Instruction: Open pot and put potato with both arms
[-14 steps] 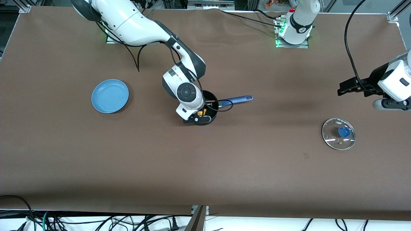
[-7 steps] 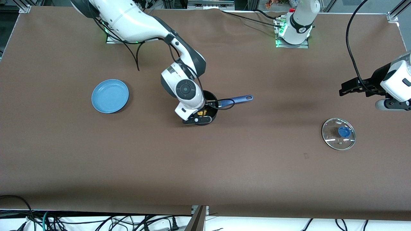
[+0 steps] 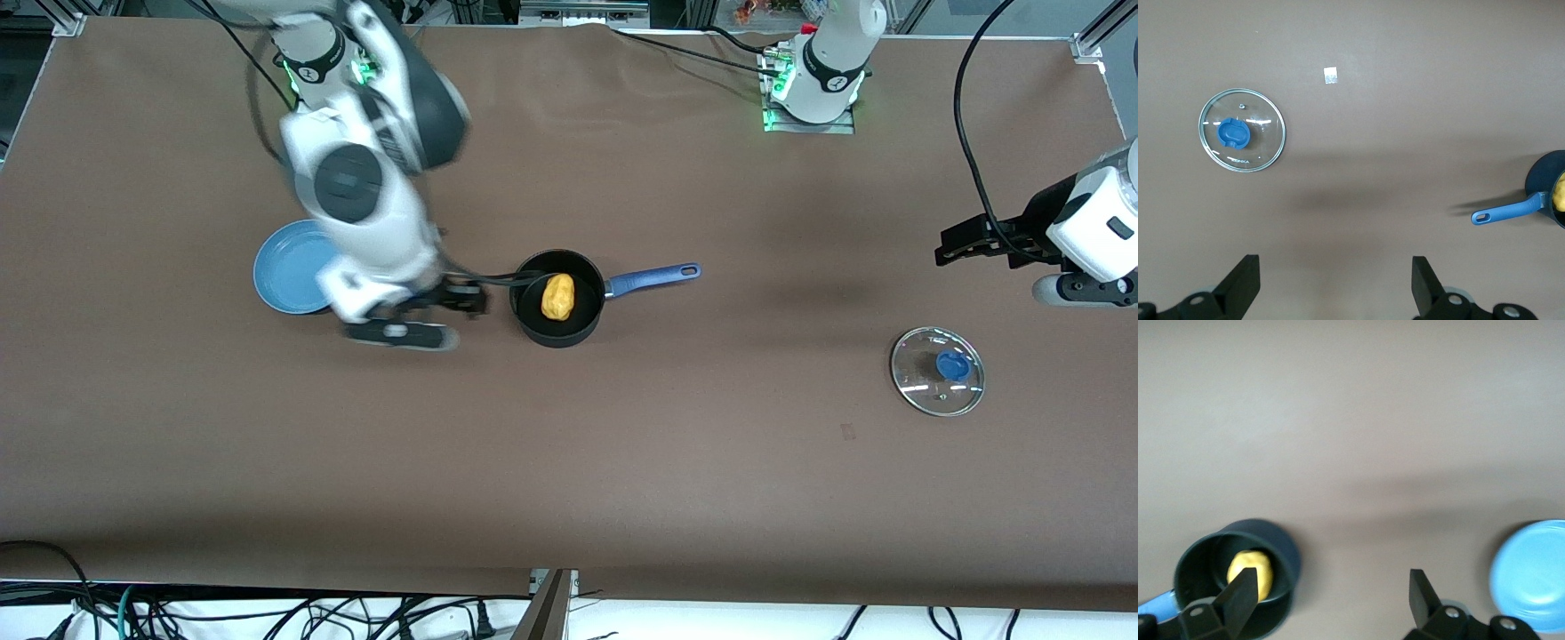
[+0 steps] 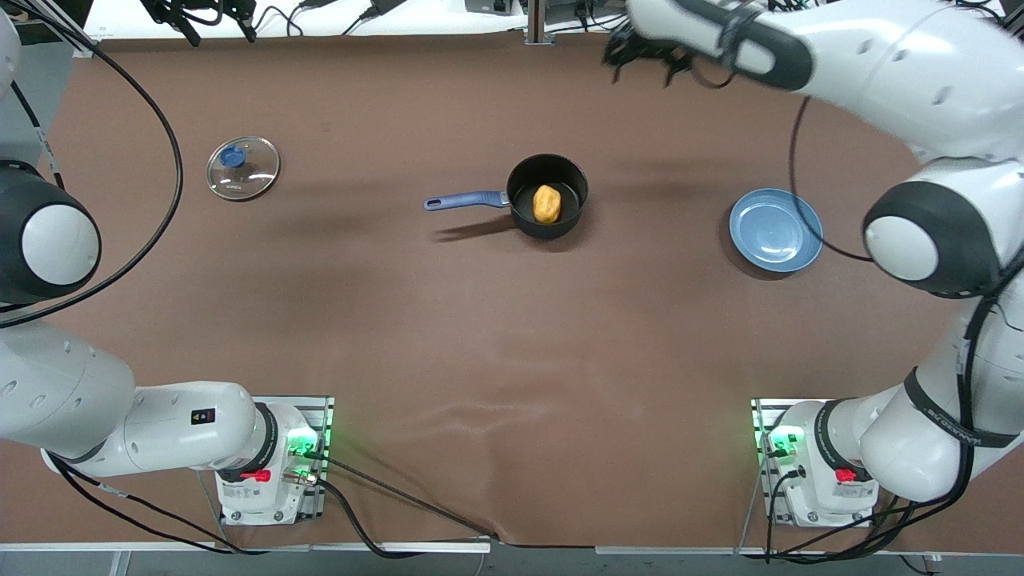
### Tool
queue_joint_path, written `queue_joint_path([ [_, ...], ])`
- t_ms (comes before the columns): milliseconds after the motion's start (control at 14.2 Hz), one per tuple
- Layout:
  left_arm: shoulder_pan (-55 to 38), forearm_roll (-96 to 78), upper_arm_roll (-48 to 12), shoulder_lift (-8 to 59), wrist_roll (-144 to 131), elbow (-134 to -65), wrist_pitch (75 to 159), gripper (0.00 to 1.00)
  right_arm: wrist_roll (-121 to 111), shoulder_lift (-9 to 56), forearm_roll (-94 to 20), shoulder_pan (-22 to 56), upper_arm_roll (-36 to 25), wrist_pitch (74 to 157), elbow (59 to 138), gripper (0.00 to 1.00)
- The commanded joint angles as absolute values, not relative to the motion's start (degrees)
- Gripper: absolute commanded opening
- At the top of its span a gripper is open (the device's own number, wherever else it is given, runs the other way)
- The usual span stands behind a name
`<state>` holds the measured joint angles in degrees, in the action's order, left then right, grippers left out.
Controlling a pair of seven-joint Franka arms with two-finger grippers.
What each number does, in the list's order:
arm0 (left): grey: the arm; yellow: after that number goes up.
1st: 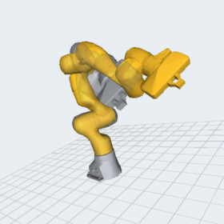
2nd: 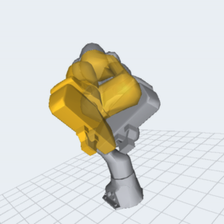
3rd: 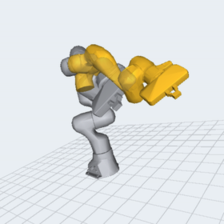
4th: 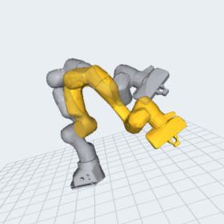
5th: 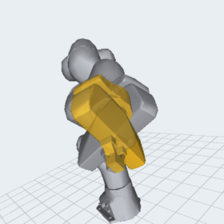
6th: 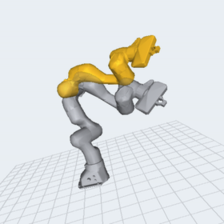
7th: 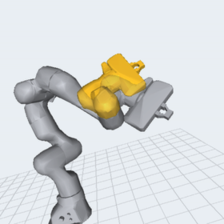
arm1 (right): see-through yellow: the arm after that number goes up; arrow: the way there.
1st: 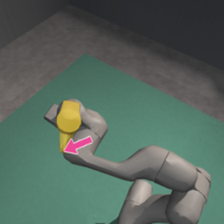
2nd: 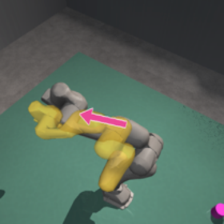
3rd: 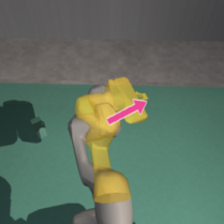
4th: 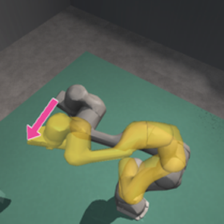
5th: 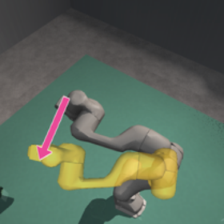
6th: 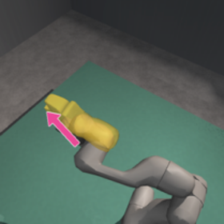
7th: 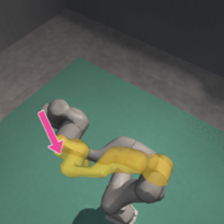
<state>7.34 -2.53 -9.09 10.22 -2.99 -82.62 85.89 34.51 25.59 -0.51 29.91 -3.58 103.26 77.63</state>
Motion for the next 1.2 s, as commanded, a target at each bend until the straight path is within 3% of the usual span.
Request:
queue_joint_path([
  [0,6.68,-1.14,-8.53,10.37,-2.99,-82.0,85.25,1.0,25.54,19.0,-1.76,24.73,-4.13,99.42,81.81,1.0],
  [281,6.68,0.34,-8.52,10.28,-2.73,-82.0,85.17,1.0,9.18,8.64,-1.67,12.69,-2.38,99.57,93.65,1.0],
  [492,6.24,1.14,-8.61,10.28,-2.72,-81.91,85.17,1.0,6.94,3.18,-1.41,0.82,5.78,97.57,97.2,1.0],
  [1125,6.07,1.23,-8.61,10.28,-2.72,-81.91,85.17,1.0,6.85,1.75,-0.97,-2.37,5.98,94.66,97.91,1.0],
])
